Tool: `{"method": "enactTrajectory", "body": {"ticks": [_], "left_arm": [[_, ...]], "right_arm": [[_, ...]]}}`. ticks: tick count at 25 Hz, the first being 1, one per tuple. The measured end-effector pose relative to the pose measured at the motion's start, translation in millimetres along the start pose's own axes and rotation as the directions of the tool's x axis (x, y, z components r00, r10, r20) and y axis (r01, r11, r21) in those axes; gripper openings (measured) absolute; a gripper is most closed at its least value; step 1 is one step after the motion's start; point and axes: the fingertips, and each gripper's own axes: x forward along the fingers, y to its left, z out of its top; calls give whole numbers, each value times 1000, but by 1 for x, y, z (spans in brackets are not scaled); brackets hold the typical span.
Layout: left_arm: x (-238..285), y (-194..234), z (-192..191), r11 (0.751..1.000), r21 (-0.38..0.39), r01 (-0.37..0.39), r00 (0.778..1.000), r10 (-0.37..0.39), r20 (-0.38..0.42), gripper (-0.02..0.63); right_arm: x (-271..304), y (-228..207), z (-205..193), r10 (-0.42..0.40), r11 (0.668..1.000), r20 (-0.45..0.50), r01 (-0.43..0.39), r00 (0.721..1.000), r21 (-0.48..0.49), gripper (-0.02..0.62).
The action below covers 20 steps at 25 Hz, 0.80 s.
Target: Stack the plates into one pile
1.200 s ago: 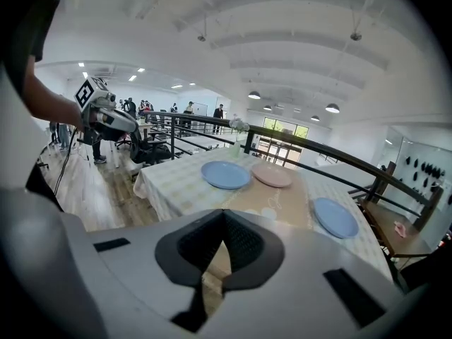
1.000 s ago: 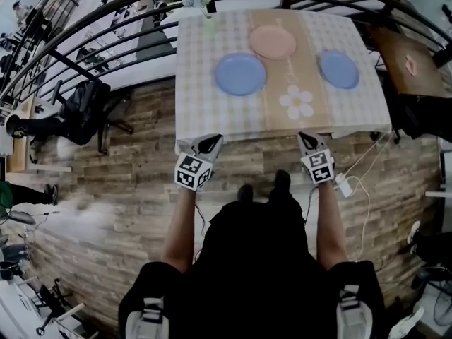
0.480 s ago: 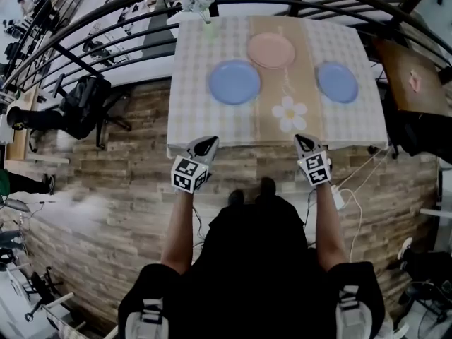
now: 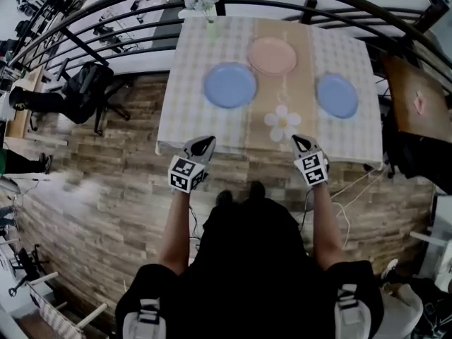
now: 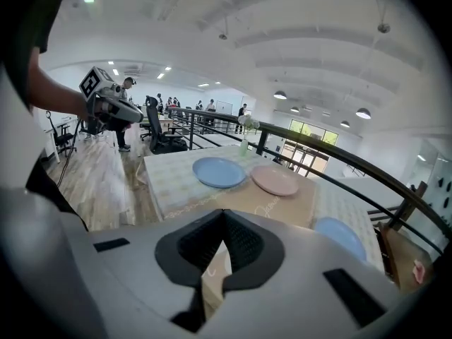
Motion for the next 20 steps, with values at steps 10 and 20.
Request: {"method": "enactTrajectory", "body": {"ticks": [10, 20], "left_arm": [[5, -4, 2, 995, -34, -98, 995, 98, 5, 3], [9, -7, -4, 990, -41, -137, 991, 137, -2, 3]], "right_arm": [[21, -13, 4, 93, 994, 19, -92, 995, -53, -2], [36, -23, 1, 124, 989, 31, -121, 992, -79, -2]]}}
